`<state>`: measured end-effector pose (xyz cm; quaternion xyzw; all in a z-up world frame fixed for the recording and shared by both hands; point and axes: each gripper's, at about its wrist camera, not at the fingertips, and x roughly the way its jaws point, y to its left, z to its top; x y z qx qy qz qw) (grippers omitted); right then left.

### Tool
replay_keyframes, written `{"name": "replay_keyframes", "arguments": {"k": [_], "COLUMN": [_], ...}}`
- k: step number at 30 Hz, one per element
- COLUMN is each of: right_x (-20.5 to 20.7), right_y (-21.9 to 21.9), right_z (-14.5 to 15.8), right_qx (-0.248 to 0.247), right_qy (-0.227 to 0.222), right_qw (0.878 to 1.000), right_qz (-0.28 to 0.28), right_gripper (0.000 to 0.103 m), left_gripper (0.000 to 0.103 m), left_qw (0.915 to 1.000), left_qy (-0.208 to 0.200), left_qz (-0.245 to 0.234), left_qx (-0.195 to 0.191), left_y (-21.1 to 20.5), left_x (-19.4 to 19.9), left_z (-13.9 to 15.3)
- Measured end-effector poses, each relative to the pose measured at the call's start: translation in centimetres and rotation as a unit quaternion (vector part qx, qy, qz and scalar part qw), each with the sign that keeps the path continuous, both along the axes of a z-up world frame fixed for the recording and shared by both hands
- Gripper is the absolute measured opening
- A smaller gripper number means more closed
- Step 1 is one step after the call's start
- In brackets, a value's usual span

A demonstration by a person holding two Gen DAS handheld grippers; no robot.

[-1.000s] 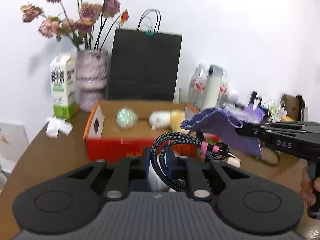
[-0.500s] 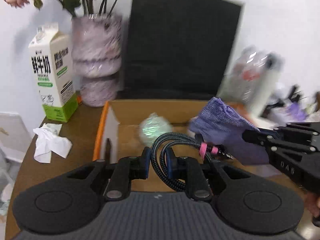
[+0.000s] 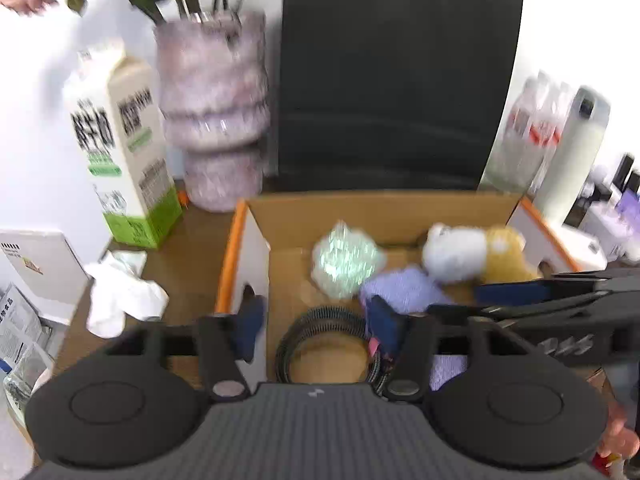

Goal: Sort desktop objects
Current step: 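Drop the pouch and cable into the box and withdraw both grippers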

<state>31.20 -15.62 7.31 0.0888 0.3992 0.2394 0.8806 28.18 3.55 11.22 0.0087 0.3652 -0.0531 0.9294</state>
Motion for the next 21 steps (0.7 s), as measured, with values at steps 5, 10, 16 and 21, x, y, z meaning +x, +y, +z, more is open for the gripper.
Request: {"name": "replay_keyframes", "arguments": {"k": [5,10,16,21], "right_x": [-2.0,-6.5,-14.0,-22.7], "right_y": [-2.1,-3.9,-7.4,-6.9], "right_z": [3.1,5.1,4.8,2.3], "right_qx": [-0.038,-0.117,-0.092,-0.103], "right_qy": [-0.016,-0.061,-0.082,-0.122], "right_qw": [0.998,0.986,0.984,0.981], "right_qz": [-0.047,-0.099,-0.125,-0.110], "right_gripper": [0.088,0.091,0.095,0.100], "left_gripper": [0.103,0.103,0.103,0.103], "left_qw": [0.9998,0.9998,0.9989,0.9985], "left_qy": [-0.001,-0.005,-0.044,-0.052], "left_qz": [0.019,0.018,0.015,0.007], "left_qx": [-0.004,0.012,0.008,-0.019], "left_y": [-0.2,-1.1,-2.1,-2.8], "left_x": [-1.8,-6.1,-14.2,-21.6], "left_z": [2.1,2.4,1.6,-1.5]}}
